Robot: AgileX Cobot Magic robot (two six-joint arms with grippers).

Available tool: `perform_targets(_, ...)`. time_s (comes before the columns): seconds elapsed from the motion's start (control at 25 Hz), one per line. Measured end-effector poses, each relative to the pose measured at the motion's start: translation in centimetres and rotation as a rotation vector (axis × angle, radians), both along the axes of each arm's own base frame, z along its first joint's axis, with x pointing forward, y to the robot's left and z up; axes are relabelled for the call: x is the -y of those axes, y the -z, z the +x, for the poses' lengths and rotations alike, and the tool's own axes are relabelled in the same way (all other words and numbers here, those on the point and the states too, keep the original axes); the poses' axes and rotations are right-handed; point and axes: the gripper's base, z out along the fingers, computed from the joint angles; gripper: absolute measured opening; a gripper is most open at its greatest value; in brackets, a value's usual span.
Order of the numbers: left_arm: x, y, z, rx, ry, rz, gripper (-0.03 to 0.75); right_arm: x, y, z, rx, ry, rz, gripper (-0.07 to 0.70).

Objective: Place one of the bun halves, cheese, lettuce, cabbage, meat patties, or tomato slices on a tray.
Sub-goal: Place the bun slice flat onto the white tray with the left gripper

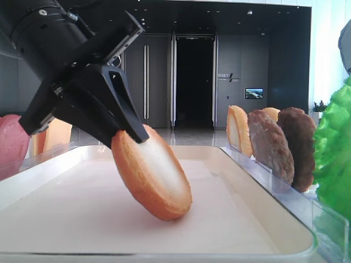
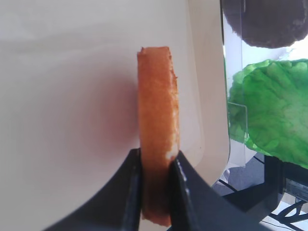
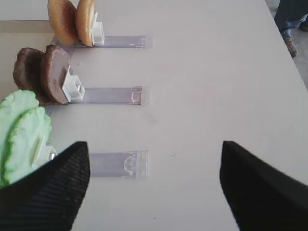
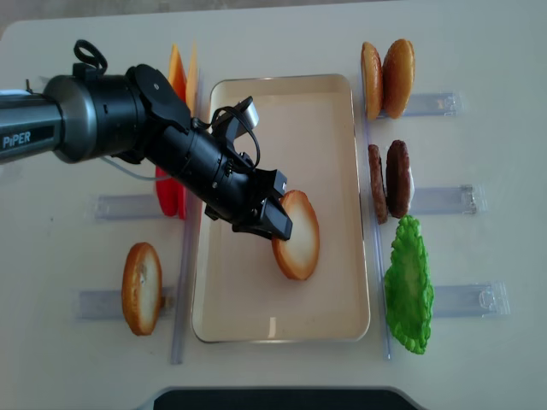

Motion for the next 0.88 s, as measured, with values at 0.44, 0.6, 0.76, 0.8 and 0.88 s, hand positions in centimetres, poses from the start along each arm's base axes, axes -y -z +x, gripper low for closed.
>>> perform_targets(0.44,0.00,0.00,-0.01,-0.014,-0.016,0.001,0.113,0.00,0.00,0.00,0.000,0.000,0.000,0.531)
perform_targets(0.6,0.02,-0.02,-0.10,-0.026,-0.014,-0.001,0.113,0.00,0.00,0.00,0.000,0.000,0.000,0.531)
perform_targets(0.76,-0.03,0.01,-0.13,-0.038,-0.026,0.006,0.148,0.00,0.00,0.00,0.000,0.000,0.000,0.531)
perform_targets(0.8,-0.03,0.01,-0.14,-0.040,-0.027,0.006,0.168,0.00,0.00,0.00,0.000,0.000,0.000,0.531)
perform_targets(0.88,-0.05,0.03,-0.15,-0.040,-0.024,0.009,0.210,0.00,0.00,0.00,0.000,0.000,0.000,0.531)
